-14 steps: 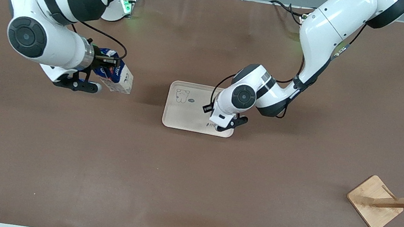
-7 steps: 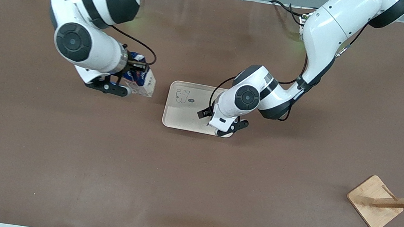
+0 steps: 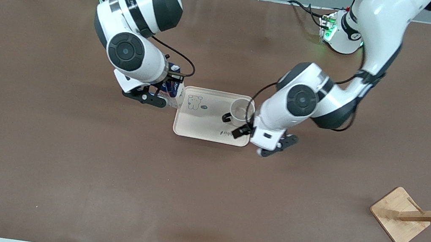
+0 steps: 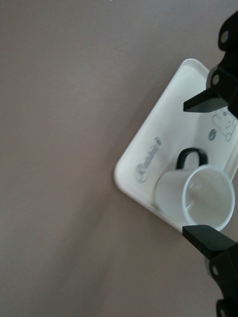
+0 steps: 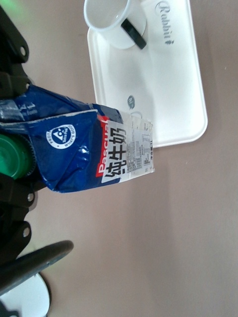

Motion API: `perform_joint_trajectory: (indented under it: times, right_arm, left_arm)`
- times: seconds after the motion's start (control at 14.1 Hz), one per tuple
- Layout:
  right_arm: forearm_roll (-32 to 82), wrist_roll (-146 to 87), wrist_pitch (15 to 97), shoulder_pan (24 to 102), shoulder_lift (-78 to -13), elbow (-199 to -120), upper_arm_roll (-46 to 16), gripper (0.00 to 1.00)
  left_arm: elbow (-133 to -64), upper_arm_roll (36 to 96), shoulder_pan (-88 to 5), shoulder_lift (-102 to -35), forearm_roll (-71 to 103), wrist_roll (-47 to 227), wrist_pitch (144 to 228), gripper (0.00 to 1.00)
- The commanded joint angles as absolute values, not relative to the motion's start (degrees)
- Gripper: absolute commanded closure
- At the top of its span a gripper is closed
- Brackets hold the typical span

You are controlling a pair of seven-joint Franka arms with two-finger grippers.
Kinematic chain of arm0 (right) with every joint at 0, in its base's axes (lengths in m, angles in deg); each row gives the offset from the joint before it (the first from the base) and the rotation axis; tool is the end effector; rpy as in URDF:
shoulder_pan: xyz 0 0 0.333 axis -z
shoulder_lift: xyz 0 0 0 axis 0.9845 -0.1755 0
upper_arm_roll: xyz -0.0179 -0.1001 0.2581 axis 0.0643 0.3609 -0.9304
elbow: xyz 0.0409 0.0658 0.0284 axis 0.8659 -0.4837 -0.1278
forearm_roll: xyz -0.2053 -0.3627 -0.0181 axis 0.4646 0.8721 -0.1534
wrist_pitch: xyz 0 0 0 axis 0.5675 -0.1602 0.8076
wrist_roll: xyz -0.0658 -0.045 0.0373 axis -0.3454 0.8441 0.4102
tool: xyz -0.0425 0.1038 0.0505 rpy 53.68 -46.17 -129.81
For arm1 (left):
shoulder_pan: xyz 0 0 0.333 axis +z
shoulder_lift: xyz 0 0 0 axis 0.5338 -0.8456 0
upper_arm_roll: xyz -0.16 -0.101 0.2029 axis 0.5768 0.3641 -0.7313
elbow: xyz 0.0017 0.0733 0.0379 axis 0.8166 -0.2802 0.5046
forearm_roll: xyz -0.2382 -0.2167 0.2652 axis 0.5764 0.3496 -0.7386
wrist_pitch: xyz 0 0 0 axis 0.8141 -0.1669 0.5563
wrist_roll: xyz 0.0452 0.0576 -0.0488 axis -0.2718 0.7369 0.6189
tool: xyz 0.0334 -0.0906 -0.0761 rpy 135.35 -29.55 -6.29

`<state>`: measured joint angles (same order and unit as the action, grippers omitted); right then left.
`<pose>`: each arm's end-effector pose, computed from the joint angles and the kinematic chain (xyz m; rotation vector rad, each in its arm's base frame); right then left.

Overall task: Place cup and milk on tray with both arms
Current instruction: 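Lower the mug onto the tray with the left gripper while the right gripper follows, then open the left gripper and raise it away from the mug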

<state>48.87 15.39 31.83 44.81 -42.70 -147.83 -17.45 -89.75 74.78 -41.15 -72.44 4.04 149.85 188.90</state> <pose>0.5255 0.3669 0.3718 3.0731 -0.2707 -0.5711 0.5806 -0.3775 0.3099 2.8723 0.8225 -0.1590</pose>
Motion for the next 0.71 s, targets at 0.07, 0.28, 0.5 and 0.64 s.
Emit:
perform_joint_trajectory:
  times: [0.07, 0.28, 0.5, 0.64]
  right_arm:
    - [48.0, 17.0, 38.3, 41.3, -47.3, -145.1, -16.9, 1.0]
    - [48.2, 16.4, 40.8, 40.0, -49.3, -145.2, -16.9, 1.0]
    - [49.1, 15.5, 41.0, 39.0, -50.8, -145.2, -16.9, 1.0]
    - [49.8, 14.6, 41.0, 37.9, -51.7, -145.4, -16.8, 1.0]
  left_arm:
    - [-91.3, 74.6, -36.4, -66.7, -1.5, 143.3, 185.1, 0.0]
    - [-91.3, 74.7, -30.6, -63.8, -1.9, 134.8, 184.1, 0.0]
    - [-91.3, 74.6, -25.8, -61.7, -2.2, 127.2, 180.9, 0.0]
    - [-90.8, 74.6, -23.7, -60.1, -2.3, 122.9, 180.0, 0.0]
